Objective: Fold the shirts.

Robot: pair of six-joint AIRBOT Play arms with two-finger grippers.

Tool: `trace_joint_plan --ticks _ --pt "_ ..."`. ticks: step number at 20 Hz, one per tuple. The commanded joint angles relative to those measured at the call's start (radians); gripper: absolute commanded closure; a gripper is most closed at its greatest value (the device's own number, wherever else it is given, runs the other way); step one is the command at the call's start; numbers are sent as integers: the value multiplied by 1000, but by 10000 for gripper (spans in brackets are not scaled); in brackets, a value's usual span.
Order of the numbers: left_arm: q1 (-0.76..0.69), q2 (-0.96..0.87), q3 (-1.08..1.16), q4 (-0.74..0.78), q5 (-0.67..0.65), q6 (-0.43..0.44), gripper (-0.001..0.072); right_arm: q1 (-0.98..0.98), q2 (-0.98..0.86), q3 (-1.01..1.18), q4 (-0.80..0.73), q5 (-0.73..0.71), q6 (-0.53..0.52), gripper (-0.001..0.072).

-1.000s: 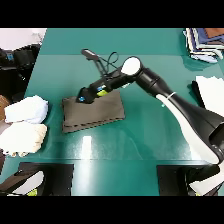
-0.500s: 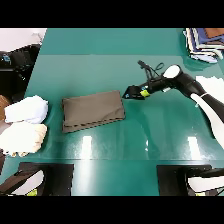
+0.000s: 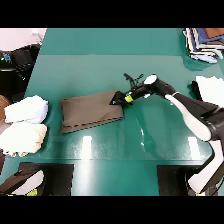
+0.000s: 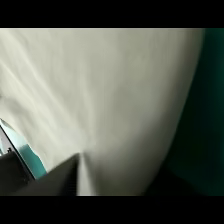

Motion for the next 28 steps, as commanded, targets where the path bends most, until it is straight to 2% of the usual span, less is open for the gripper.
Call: trace_joint_plan --ticks 1,2,3,8,15,21,24,28 --pt "0 0 0 -19 -19 0 679 71 -90 132 50 9 0 485" --pt "-11 0 0 -18 -22 1 680 79 -97 160 49 7 -5 658" --pt "-34 0 0 -17 -22 1 680 79 -96 182 49 4 -27 697" --pt "-204 0 0 -15 -11 11 680 -47 -6 274 -83 29 -6 698" --pt "-330 0 0 -23 39 -4 679 -549 264 273 -321 85 30 697" --pt "-358 0 0 -43 60 -7 679 -975 303 273 -333 71 29 697" --pt "-358 0 0 -45 65 -9 679 -1084 279 274 -333 65 29 698" --pt "-358 0 0 -45 66 -9 679 -1128 281 354 -332 27 26 697"
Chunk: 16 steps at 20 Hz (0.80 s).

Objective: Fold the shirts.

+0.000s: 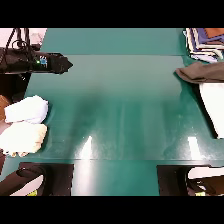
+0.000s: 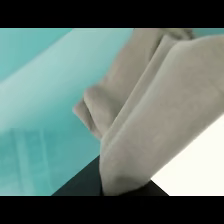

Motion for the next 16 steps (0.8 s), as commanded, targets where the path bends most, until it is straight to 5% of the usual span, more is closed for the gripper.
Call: trace_joint_plan --ticks 1,6,16 --pt "-1 0 0 -3 3 -1 679 -54 -1 107 -2 -15 -3 697" --pt "-1 0 0 -2 1 -1 679 -77 45 280 -5 41 38 697" --pt "-1 0 0 -2 -5 0 678 -284 278 -145 -27 233 33 697"
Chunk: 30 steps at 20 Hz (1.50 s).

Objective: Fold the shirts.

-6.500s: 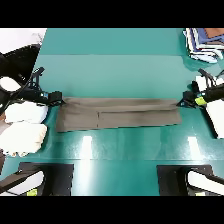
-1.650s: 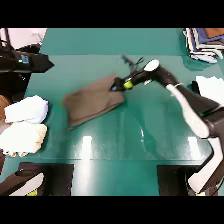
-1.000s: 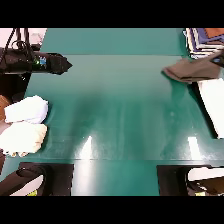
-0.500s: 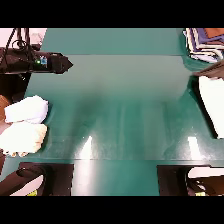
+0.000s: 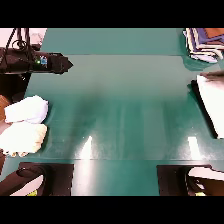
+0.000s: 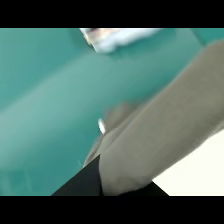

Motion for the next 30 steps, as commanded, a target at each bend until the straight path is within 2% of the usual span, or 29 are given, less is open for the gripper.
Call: trace_joint_plan --ticks 1,3,5,6,8,9,10,14,18,22,23,24,26,30 --pt "0 0 0 0 -3 2 678 -89 79 -164 -60 97 0 697" --pt "0 0 0 0 -3 8 678 -123 122 -251 -237 127 0 697" --pt "0 0 0 0 -3 9 678 -156 156 -335 -351 135 0 693" --pt "0 0 0 0 -3 9 678 -176 168 -372 -370 133 0 642" --pt "0 0 0 1 -3 9 678 -222 179 -436 -375 124 0 193" --pt "0 0 0 1 -3 8 678 -243 178 -447 -375 130 0 132" --pt "0 0 0 0 -3 8 678 -264 179 -451 -362 141 0 132" --pt "0 0 0 0 5 8 678 -241 179 -369 -162 142 0 133" --pt "0 0 0 -1 6 8 678 -26 184 -251 88 146 0 138" --pt "0 0 0 0 5 7 678 282 183 -153 98 138 0 141" --pt "0 0 0 0 5 7 678 356 183 -136 97 131 0 206" --pt "0 0 0 0 5 7 678 418 183 -122 97 124 0 335" --pt "0 0 0 0 5 7 677 529 182 -100 89 110 0 700" --pt "0 0 0 0 5 8 678 658 180 -84 45 95 0 697"
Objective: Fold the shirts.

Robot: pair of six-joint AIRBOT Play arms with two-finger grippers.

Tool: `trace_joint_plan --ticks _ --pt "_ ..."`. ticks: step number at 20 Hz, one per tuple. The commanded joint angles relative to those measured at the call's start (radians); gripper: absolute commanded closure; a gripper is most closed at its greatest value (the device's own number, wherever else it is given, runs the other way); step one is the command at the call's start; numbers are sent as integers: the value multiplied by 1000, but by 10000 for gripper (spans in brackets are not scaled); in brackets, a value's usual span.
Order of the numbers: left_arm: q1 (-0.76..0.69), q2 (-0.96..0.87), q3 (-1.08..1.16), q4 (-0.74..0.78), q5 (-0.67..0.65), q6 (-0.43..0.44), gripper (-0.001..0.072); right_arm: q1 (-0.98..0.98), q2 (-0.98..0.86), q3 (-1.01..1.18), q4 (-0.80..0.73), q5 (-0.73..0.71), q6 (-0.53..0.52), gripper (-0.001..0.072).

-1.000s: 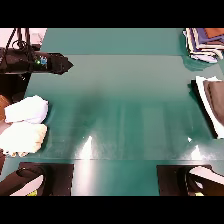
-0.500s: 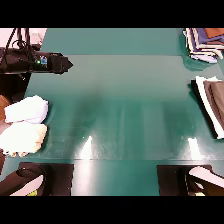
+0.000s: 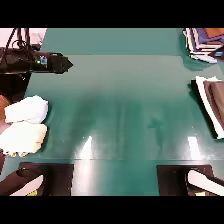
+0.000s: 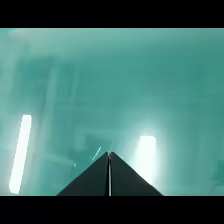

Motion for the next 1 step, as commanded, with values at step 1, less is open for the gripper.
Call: trace_joint_plan --ticks 1 --pt "0 0 0 0 0 0 678 113 -1 18 -18 -18 0 697"
